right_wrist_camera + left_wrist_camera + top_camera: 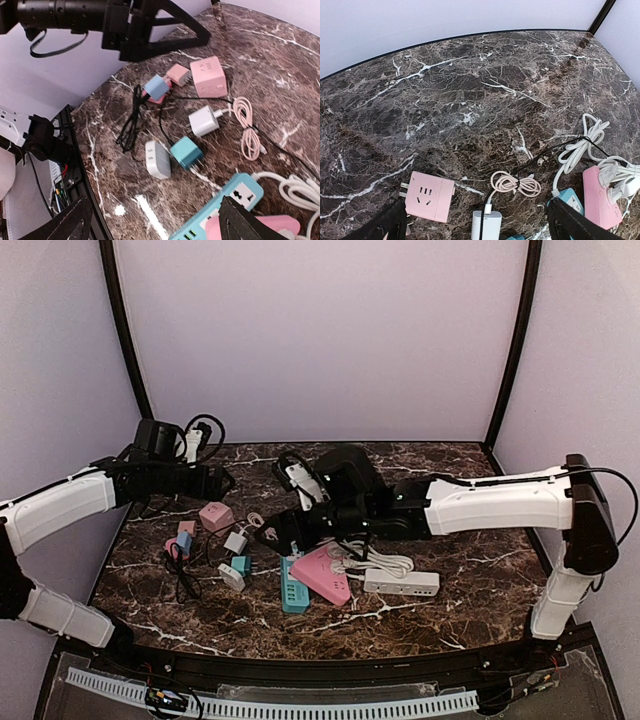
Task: Pull the plug off the socket
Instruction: Place the plug at the center of the board, then remove the plug from the socket, then place the plug at the center of the board.
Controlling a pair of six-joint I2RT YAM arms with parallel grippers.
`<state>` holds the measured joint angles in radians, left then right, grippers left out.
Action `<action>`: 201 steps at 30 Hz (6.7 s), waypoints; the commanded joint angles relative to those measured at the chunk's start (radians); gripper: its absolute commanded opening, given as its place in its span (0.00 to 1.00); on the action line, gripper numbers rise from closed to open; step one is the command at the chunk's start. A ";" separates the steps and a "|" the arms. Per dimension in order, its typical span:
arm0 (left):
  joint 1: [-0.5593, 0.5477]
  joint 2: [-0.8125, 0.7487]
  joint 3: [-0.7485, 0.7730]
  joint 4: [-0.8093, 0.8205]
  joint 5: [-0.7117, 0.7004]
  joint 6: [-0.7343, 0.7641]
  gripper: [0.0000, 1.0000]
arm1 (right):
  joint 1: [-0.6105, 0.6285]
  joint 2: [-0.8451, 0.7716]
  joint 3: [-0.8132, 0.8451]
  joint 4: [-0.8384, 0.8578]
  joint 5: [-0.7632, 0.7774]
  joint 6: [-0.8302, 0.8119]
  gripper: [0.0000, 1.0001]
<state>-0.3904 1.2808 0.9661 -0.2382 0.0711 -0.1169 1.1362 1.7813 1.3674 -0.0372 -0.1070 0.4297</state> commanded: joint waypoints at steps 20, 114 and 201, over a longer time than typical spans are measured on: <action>-0.310 -0.005 -0.343 0.311 0.121 -0.623 0.91 | 0.070 -0.340 -0.423 -0.193 0.343 0.124 0.87; -0.354 0.380 -0.330 0.709 0.210 -0.844 0.71 | 0.227 0.280 -0.043 -0.452 0.927 -0.009 0.18; -0.133 0.257 0.046 0.081 0.109 -0.361 0.94 | 0.159 -0.257 -0.329 -0.268 0.851 -0.004 0.00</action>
<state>-0.5217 1.6341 0.9562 -0.0280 0.2108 -0.5606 1.2995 1.5772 1.0458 -0.3805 0.6884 0.4679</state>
